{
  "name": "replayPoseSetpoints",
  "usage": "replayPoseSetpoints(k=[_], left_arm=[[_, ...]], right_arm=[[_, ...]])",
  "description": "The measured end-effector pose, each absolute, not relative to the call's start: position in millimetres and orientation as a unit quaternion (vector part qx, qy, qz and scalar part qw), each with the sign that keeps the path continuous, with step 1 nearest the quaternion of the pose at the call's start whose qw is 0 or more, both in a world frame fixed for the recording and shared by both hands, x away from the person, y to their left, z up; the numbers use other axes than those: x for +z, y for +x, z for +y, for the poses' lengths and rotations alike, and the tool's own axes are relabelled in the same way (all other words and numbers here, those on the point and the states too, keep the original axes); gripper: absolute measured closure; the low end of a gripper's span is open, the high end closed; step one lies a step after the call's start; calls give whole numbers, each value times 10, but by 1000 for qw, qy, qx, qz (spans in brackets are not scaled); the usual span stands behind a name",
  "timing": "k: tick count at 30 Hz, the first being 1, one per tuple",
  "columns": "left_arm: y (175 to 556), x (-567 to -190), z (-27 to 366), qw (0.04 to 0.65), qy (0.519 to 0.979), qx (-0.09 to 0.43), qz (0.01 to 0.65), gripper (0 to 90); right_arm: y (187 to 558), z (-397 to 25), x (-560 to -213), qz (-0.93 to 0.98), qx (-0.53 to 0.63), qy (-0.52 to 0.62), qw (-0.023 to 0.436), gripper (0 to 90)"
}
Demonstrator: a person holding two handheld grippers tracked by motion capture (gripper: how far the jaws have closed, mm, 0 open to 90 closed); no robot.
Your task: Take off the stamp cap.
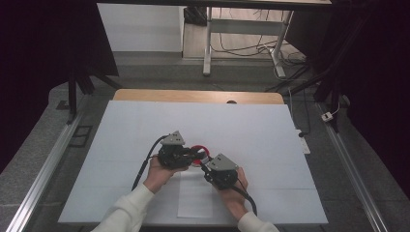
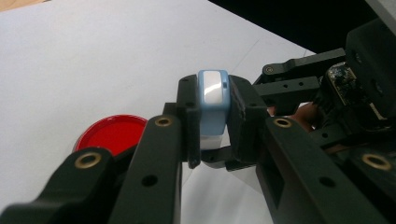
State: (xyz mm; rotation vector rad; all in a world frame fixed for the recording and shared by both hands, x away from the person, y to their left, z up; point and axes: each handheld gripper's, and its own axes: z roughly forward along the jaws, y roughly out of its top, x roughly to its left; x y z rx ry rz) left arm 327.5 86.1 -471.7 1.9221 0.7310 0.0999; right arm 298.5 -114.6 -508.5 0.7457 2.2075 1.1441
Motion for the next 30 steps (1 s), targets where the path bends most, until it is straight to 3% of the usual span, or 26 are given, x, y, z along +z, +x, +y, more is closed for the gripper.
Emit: replayPoseSetpoints(k=[30], left_arm=[[3260,-4736,852,523,792,45,311,759]], right_arm=[[2968,-1168,-5086,815,419,281,285,659]])
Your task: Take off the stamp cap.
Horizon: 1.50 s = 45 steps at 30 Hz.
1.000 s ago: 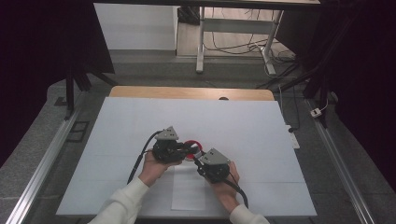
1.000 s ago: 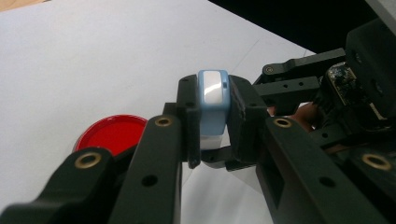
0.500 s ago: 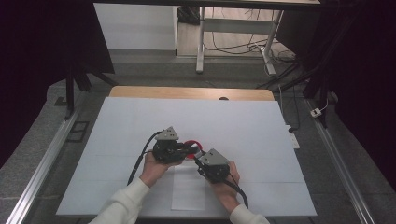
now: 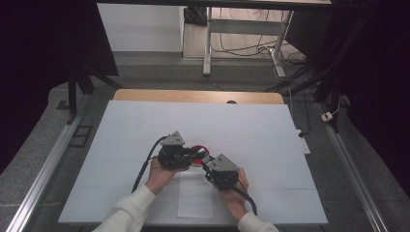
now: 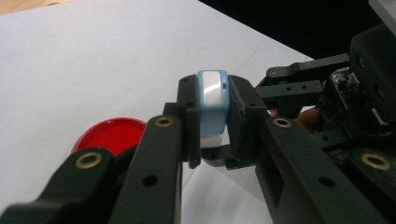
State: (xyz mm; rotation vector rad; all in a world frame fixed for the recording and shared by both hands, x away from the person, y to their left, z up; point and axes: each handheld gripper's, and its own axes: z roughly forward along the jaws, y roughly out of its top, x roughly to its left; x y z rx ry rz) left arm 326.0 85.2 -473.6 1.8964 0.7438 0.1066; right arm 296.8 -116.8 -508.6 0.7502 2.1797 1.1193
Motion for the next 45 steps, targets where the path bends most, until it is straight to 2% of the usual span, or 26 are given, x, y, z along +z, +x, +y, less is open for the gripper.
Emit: replayPoseSetpoints(k=[45], left_arm=[[3255,-4737,844,524,792,37,312,760]], right_arm=[[2969,-1200,-5055,831,398,254,295,660]])
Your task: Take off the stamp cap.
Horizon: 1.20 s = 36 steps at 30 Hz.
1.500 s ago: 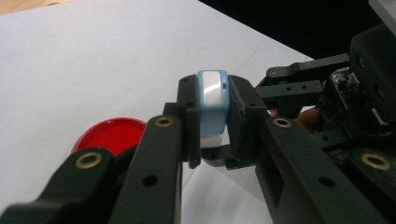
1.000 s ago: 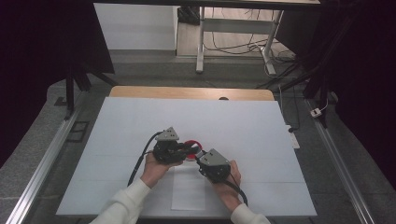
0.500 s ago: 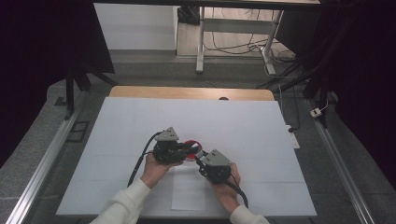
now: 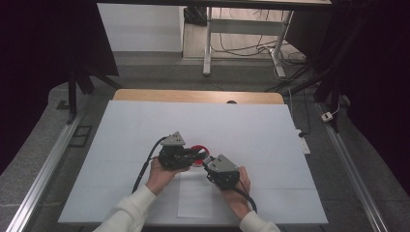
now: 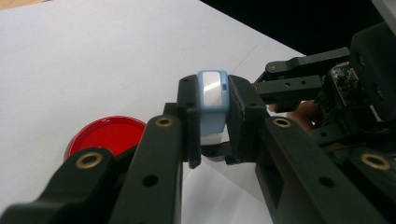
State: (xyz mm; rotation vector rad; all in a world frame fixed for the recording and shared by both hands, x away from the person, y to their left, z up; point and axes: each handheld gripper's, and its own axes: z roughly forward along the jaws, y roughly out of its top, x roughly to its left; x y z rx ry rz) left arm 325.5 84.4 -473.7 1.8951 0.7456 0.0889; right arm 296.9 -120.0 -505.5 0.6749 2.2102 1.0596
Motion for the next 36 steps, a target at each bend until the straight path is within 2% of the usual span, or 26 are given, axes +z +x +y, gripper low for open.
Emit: replayPoseSetpoints(k=[36], left_arm=[[3239,-4704,852,528,787,23,317,762]], right_arm=[[2923,-1225,-5027,825,410,258,291,662]])
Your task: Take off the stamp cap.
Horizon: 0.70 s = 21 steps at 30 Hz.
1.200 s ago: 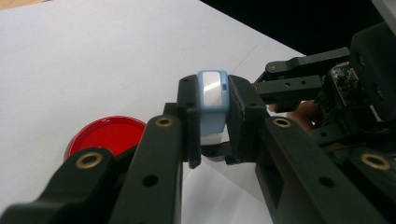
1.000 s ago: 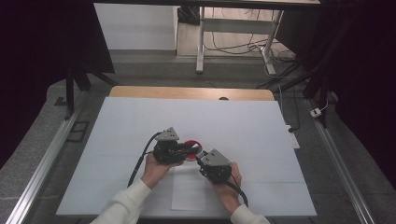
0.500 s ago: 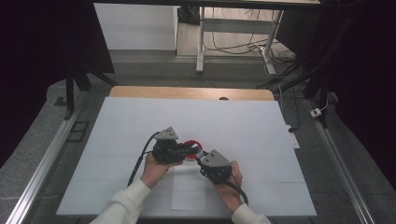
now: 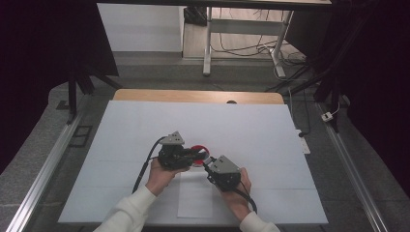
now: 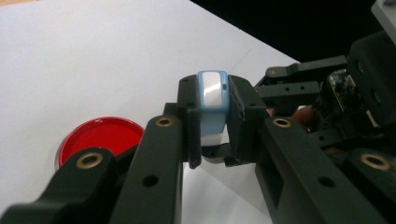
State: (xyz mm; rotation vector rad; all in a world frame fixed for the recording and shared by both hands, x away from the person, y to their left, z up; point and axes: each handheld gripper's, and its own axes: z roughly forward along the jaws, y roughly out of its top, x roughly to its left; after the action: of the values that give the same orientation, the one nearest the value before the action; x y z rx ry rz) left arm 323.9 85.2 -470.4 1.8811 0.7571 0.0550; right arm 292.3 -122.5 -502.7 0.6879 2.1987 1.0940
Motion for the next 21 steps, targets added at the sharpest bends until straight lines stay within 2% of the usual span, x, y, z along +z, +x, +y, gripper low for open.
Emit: replayPoseSetpoints(k=[21], left_arm=[[3230,-4702,841,534,782,18,322,762]], right_arm=[[2898,-1254,-5028,819,416,267,291,663]])
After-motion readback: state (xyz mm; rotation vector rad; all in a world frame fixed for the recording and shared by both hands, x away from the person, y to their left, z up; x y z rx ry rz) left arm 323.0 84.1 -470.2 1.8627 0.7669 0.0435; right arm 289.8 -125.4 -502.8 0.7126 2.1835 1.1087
